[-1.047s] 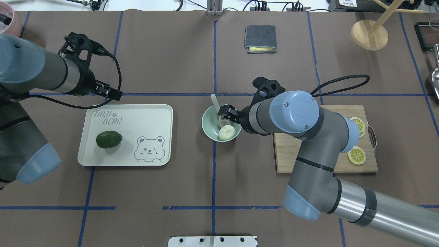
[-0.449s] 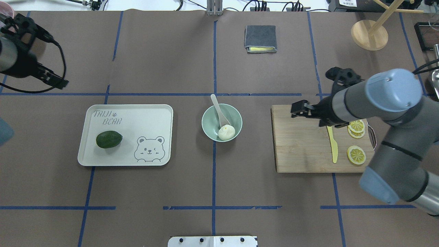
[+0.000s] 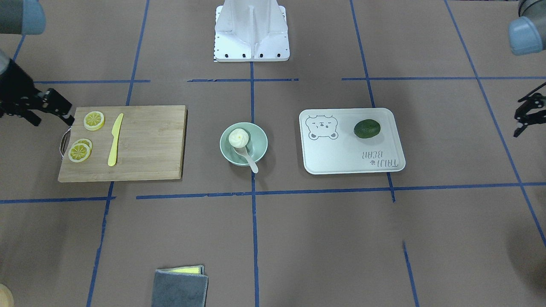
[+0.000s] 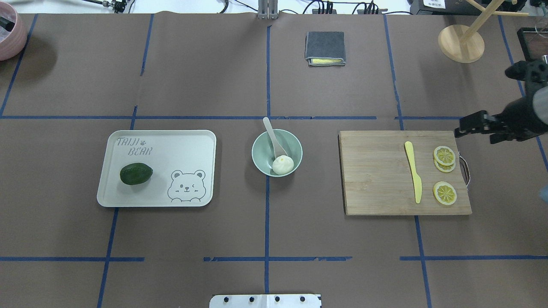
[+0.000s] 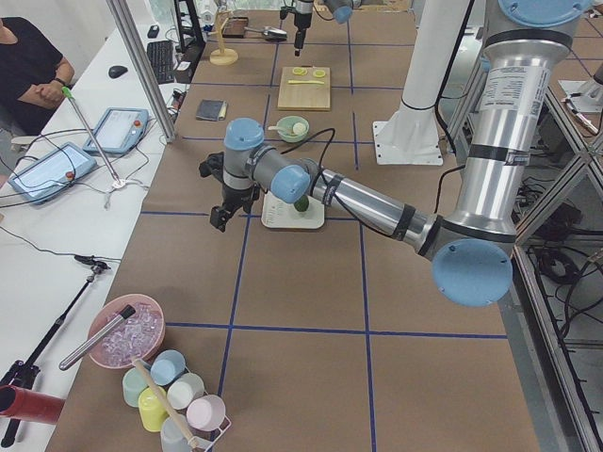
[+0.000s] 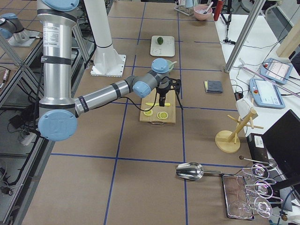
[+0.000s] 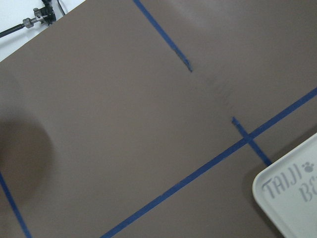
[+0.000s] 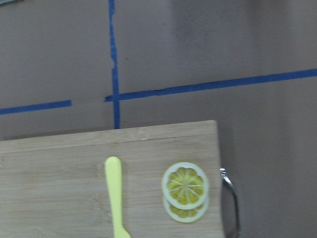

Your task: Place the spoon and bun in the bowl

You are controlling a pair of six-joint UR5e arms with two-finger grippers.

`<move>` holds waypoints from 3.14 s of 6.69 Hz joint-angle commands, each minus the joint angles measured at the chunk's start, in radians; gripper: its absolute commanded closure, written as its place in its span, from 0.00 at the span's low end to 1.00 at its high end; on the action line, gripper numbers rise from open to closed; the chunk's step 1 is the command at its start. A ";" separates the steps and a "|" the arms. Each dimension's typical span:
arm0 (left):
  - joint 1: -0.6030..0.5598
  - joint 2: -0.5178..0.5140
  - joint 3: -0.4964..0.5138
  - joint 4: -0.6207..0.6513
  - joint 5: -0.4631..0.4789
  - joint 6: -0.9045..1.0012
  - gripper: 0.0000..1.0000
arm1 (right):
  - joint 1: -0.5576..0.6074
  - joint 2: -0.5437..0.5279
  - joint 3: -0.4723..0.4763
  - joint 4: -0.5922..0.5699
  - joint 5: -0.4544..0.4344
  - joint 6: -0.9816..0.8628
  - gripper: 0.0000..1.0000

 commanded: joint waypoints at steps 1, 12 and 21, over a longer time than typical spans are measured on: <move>-0.166 0.048 0.068 0.036 -0.051 0.080 0.01 | 0.221 -0.145 -0.040 -0.009 0.114 -0.361 0.00; -0.168 0.101 0.041 0.226 -0.131 -0.053 0.00 | 0.391 0.014 -0.169 -0.454 0.124 -0.841 0.00; -0.170 0.167 0.030 0.354 -0.136 -0.058 0.00 | 0.388 0.012 -0.197 -0.451 0.119 -0.832 0.00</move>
